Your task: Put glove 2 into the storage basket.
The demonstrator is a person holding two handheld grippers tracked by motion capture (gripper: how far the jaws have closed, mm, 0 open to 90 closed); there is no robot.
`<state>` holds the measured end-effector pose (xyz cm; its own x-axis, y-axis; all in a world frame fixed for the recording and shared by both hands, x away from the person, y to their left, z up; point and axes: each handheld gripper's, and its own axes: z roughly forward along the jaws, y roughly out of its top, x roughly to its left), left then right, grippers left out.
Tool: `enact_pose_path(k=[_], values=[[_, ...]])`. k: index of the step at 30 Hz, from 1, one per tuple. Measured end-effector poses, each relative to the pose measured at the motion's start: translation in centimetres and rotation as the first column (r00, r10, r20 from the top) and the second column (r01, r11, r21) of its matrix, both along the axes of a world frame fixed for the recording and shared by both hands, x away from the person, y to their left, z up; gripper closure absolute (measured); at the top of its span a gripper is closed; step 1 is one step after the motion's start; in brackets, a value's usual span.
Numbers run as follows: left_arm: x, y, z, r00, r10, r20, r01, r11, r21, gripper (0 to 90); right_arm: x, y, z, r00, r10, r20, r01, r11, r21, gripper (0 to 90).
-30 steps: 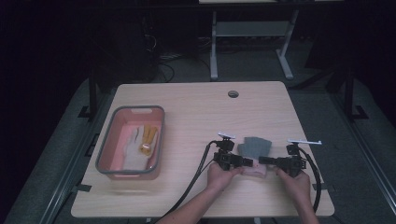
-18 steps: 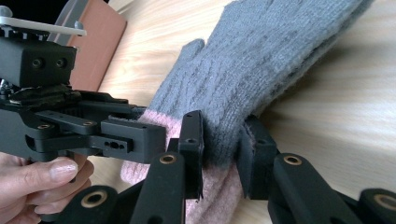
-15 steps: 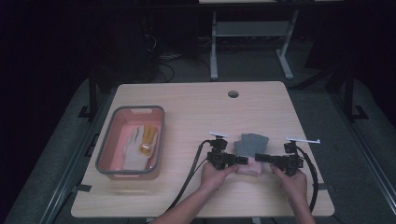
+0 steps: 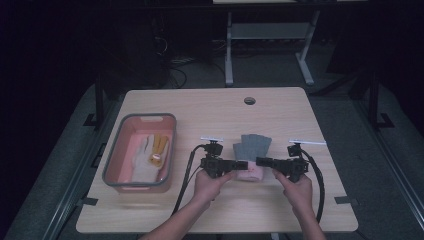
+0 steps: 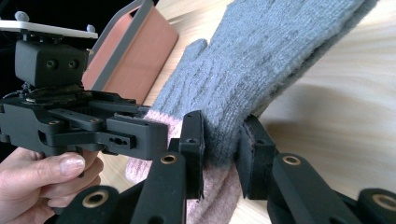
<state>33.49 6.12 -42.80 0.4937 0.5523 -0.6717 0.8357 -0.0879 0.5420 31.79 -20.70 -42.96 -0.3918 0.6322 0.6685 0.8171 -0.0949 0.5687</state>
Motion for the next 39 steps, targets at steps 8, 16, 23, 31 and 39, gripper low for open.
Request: enact_pose_path(k=[8, 16, 23, 31, 39], values=[[-0.2, 2.6, 1.4, 0.9992, 0.027, 0.028, -0.027, 0.9996, -0.004, 63.1, 0.7, 2.4, 1.4, 0.9991, 0.034, 0.026, -0.034, 0.9994, 0.003, 73.9], [-0.2, 4.6, 2.6, 0.9982, 0.04, 0.045, -0.039, 0.9992, -0.011, 63.3, 1.4, 4.2, 2.5, 0.9978, 0.063, 0.021, -0.063, 0.9978, 0.02, 73.9], [-0.2, 6.1, 3.5, 0.9964, 0.056, 0.064, -0.055, 0.9984, -0.011, 63.4, 2.1, 5.6, 3.2, 0.9964, 0.081, 0.025, -0.082, 0.9957, 0.043, 74.0], [-0.4, 8.0, 4.4, 0.9938, 0.072, 0.085, -0.07, 0.9972, -0.027, 63.4, 2.7, 7.3, 4.5, 0.9926, 0.118, 0.029, -0.119, 0.9921, 0.041, 73.9], [-0.2, 9.7, 5.4, 0.9915, 0.094, 0.09, -0.091, 0.9952, -0.034, 63.4, 3.6, 9.0, 5.5, 0.9892, 0.144, 0.027, -0.145, 0.9879, 0.054, 73.9]])
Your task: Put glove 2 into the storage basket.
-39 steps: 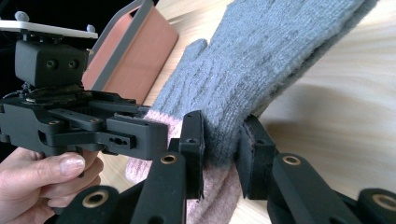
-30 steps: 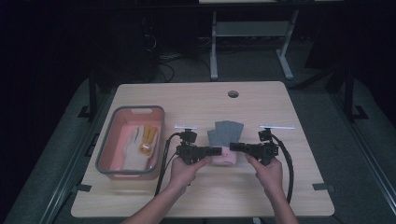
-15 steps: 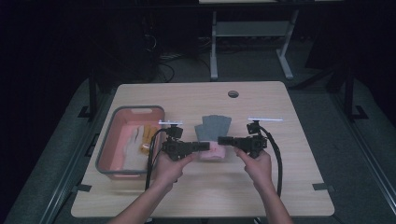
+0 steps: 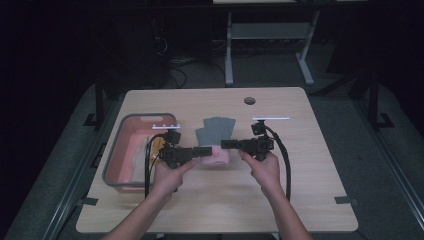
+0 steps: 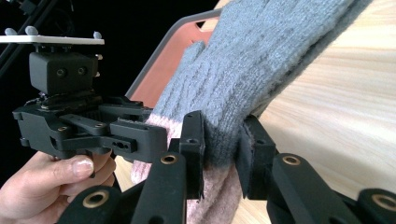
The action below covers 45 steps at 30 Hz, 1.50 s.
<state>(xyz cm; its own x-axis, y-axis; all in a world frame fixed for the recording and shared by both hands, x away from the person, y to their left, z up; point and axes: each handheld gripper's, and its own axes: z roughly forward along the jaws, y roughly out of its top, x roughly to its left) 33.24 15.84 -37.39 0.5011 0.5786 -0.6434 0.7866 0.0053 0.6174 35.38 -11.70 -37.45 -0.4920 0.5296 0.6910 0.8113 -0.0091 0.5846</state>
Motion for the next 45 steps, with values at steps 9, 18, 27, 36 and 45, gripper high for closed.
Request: enact_pose_path(k=[9, 18, 27, 36, 45], values=[[-0.1, 1.9, 0.8, 0.9996, 0.027, 0.01, -0.027, 0.9996, -0.002, 63.6, 0.6, 2.0, 1.0, 0.9996, 0.026, 0.008, -0.026, 0.9997, 0.001, 73.9], [0.1, 3.0, 1.6, 0.9993, 0.034, 0.017, -0.034, 0.9994, 0.001, 63.6, 1.1, 3.2, 1.9, 0.9993, 0.037, -0.004, -0.037, 0.9993, -0.007, 73.9], [0.3, 4.7, 2.1, 0.9983, 0.054, 0.02, -0.054, 0.9985, -0.001, 63.6, 2.0, 4.8, 2.2, 0.9985, 0.054, -0.004, -0.054, 0.9985, 0.0, 73.9], [0.0, 6.9, 2.6, 0.9962, 0.083, 0.028, -0.082, 0.9965, -0.013, 63.8, 2.5, 7.0, 2.9, 0.9963, 0.086, -0.001, -0.086, 0.9963, 0.0, 74.0], [0.0, 8.2, 3.2, 0.9943, 0.102, 0.03, -0.102, 0.9947, -0.012, 64.0, 3.1, 8.5, 3.5, 0.9944, 0.105, -0.002, -0.105, 0.9944, -0.002, 74.0]])
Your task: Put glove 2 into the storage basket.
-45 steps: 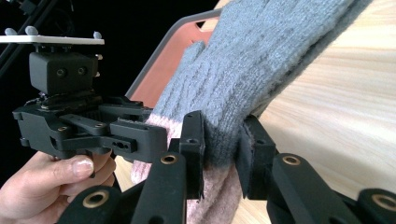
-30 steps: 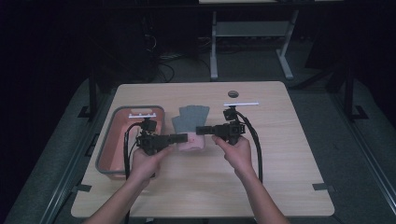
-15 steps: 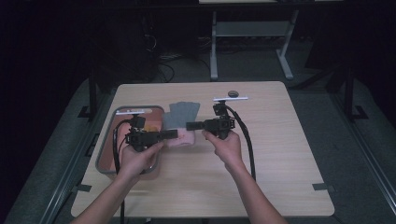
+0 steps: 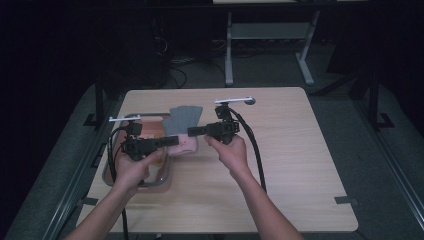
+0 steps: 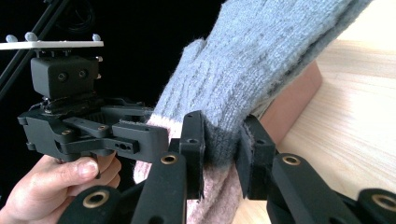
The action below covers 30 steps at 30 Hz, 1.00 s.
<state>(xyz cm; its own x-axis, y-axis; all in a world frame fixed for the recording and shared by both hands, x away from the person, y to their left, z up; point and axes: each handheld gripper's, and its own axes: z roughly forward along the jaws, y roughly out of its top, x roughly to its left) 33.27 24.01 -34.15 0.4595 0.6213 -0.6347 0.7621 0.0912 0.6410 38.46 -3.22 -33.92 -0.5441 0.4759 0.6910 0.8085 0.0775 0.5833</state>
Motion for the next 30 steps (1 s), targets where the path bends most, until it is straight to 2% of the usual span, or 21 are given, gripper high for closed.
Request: enact_pose_path(k=[13, 30], values=[[0.2, 2.3, 0.3, 0.9997, 0.023, -0.004, -0.023, 0.9997, 0.005, 64.2, 0.9, 2.2, 0.3, 0.9995, 0.03, -0.013, -0.03, 0.9996, 0.005, 74.0], [0.0, 6.6, 0.3, 0.9975, 0.068, -0.016, -0.068, 0.9976, 0.017, 64.4, 1.9, 6.9, 0.2, 0.9959, 0.087, -0.025, -0.086, 0.9961, 0.016, 74.2]])
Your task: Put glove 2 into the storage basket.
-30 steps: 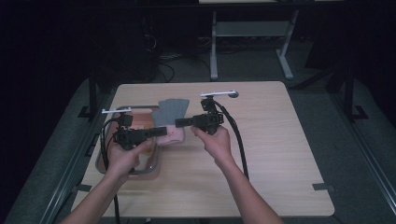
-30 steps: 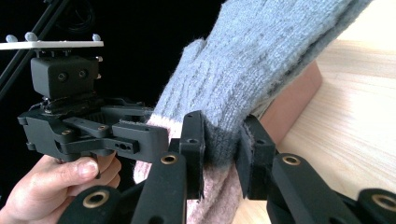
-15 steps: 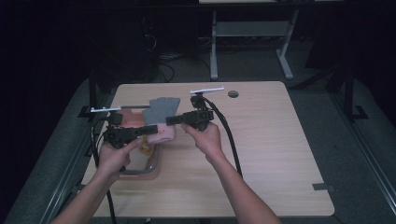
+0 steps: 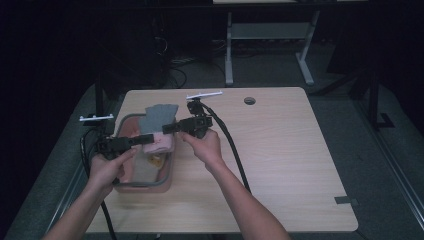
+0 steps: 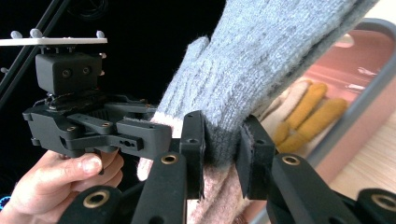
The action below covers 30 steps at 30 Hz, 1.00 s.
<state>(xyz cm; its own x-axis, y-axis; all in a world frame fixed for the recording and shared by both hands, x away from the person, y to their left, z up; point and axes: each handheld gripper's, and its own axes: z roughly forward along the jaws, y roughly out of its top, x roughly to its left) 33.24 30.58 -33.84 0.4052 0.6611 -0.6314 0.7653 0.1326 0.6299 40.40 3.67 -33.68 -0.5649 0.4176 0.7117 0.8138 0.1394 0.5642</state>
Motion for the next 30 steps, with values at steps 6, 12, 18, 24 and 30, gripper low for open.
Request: enact_pose_path(k=[6, 12, 18, 24, 30], values=[[-0.1, 0.9, -0.1, 0.9998, 0.017, -0.009, -0.017, 0.9999, 0.003, 64.6, 0.3, 1.2, -0.4, 0.9998, 0.014, -0.011, -0.014, 0.9999, 0.008, 74.2], [0.0, 1.6, -0.3, 0.9995, 0.027, -0.018, -0.027, 0.9996, 0.005, 64.9, 0.6, 1.9, -0.7, 0.9996, 0.017, -0.022, -0.017, 0.9998, 0.006, 74.3], [-0.1, 2.4, -0.4, 0.9993, 0.032, -0.02, -0.032, 0.9994, 0.012, 65.4, 0.7, 2.9, -0.7, 0.9995, 0.03, -0.011, -0.031, 0.9995, -0.007, 74.2], [0.0, 3.1, -0.5, 0.9989, 0.037, -0.029, -0.037, 0.9991, 0.022, 66.1, 0.9, 3.7, -0.7, 0.9991, 0.041, -0.01, -0.042, 0.999, -0.015, 74.2], [0.1, 3.6, -0.8, 0.9983, 0.042, -0.041, -0.04, 0.9986, 0.034, 66.2, 1.2, 4.4, -1.2, 0.9989, 0.046, -0.009, -0.046, 0.9987, -0.022, 74.3]])
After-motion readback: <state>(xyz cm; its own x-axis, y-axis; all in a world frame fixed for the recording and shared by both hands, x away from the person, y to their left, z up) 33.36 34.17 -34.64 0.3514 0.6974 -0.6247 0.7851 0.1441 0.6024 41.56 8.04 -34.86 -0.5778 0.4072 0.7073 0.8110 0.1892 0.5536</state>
